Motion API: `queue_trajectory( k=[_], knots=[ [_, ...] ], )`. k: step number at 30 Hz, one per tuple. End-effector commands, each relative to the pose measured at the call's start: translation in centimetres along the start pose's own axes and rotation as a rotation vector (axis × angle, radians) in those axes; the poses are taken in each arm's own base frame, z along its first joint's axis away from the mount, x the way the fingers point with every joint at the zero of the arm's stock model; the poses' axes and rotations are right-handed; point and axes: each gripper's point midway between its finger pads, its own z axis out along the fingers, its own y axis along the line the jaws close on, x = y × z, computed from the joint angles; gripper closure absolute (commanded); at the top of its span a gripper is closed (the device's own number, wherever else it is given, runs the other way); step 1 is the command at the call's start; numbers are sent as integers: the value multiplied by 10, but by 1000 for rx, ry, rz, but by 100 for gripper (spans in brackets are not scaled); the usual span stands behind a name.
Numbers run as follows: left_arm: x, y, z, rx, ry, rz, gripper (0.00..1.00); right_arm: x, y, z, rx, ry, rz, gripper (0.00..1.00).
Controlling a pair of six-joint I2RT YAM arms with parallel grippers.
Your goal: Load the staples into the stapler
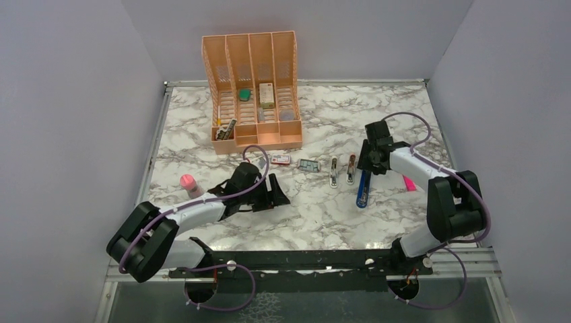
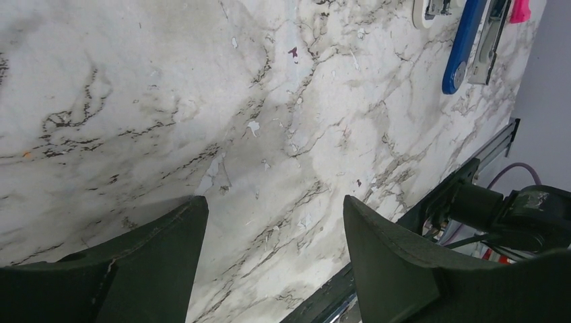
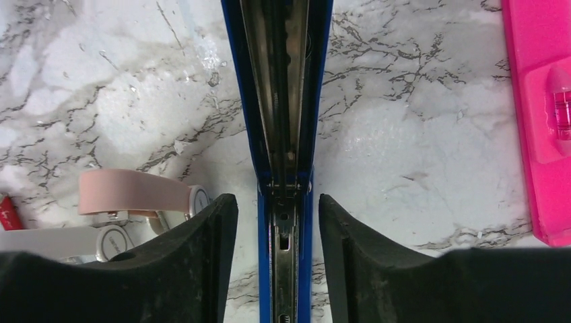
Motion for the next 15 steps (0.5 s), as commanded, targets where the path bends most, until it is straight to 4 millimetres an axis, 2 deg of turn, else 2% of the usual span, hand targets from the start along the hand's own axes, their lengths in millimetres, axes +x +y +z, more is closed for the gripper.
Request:
queue_trajectory(
  k=[1,6,10,12,15],
  knots=[
    [-10,5,4,-52,-16,19,25,-18,-1,-17,0,-52,44,45],
    [-25,0,4,-69,-60,47,25,-31,1,-42,-27,-87,60,44],
    [-51,-7,-6,-94,-166,84,26,-45,11,-67,-104,-123,43,44],
    [-65,-10,-14,-115,-228,110,31,-53,24,-83,-188,-145,32,46],
    [-93,-18,-31,-151,-346,157,34,-69,57,-114,-385,-208,-4,47]
  ],
)
